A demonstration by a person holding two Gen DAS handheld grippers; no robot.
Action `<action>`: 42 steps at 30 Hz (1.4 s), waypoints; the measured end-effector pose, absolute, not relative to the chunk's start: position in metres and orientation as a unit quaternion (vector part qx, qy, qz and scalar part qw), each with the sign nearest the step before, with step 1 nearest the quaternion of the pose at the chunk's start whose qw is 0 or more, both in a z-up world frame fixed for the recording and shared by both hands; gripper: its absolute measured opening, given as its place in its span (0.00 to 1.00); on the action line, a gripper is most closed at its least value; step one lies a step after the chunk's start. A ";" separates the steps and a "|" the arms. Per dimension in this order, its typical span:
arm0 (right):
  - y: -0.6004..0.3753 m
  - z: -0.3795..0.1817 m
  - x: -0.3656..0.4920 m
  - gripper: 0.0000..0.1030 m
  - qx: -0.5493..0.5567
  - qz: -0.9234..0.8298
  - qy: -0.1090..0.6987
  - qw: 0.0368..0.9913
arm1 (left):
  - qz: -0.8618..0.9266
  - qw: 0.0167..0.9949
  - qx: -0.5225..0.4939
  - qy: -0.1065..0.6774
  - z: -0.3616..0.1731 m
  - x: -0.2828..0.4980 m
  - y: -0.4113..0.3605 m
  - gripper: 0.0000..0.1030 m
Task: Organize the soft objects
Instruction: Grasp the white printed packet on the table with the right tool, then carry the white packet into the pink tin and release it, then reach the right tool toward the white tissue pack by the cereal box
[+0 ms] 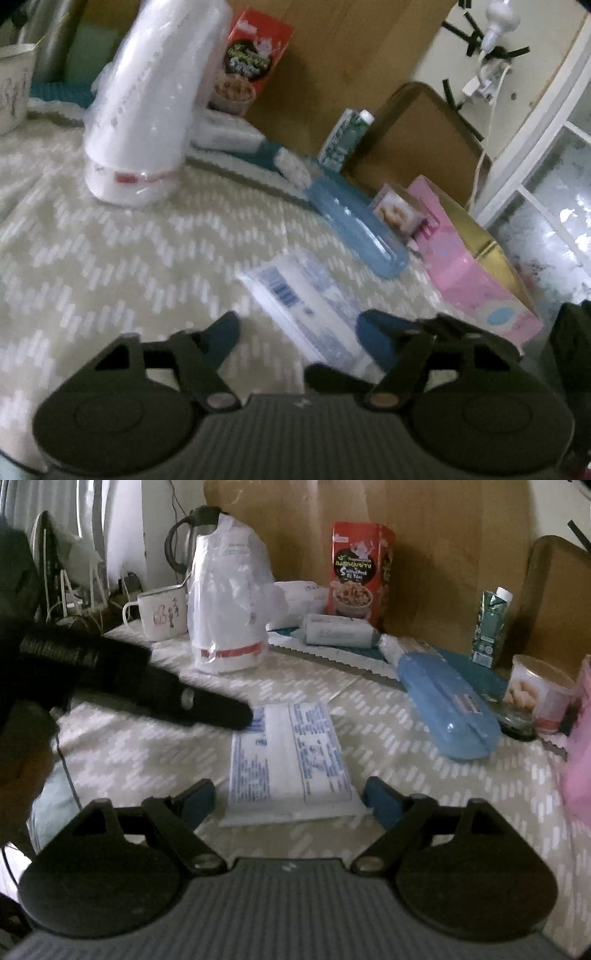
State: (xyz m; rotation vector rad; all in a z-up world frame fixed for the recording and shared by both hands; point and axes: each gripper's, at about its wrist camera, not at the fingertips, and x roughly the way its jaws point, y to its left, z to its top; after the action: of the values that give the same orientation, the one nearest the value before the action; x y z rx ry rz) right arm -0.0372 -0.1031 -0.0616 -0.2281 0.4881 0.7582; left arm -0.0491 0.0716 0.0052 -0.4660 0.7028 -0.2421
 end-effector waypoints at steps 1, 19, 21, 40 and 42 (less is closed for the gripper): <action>-0.102 -0.061 -0.039 0.76 -0.109 0.368 0.234 0.893 | -0.123 0.905 -0.222 0.343 0.003 -0.047 0.068 0.50; -0.198 -0.026 -0.062 0.68 -0.054 0.198 0.074 0.976 | -0.276 0.906 -0.134 0.291 0.085 0.036 -0.092 0.33; -0.220 -0.021 -0.052 0.69 -0.038 0.172 0.073 0.982 | -0.295 0.900 -0.126 0.295 0.088 0.051 -0.122 0.33; -0.335 -0.036 0.015 0.75 0.039 -0.056 0.092 0.993 | -0.295 0.916 -0.048 0.268 0.080 0.061 -0.187 0.43; -0.328 -0.032 0.007 0.74 0.046 -0.044 0.076 0.995 | -0.280 0.923 -0.057 0.258 0.082 0.051 -0.163 0.45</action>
State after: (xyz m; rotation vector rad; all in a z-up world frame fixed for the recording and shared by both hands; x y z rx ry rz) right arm 0.0069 -0.3278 -0.0325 0.0921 0.1529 -0.0881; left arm 0.0511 -0.1632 0.0823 -0.1175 0.5289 -0.5745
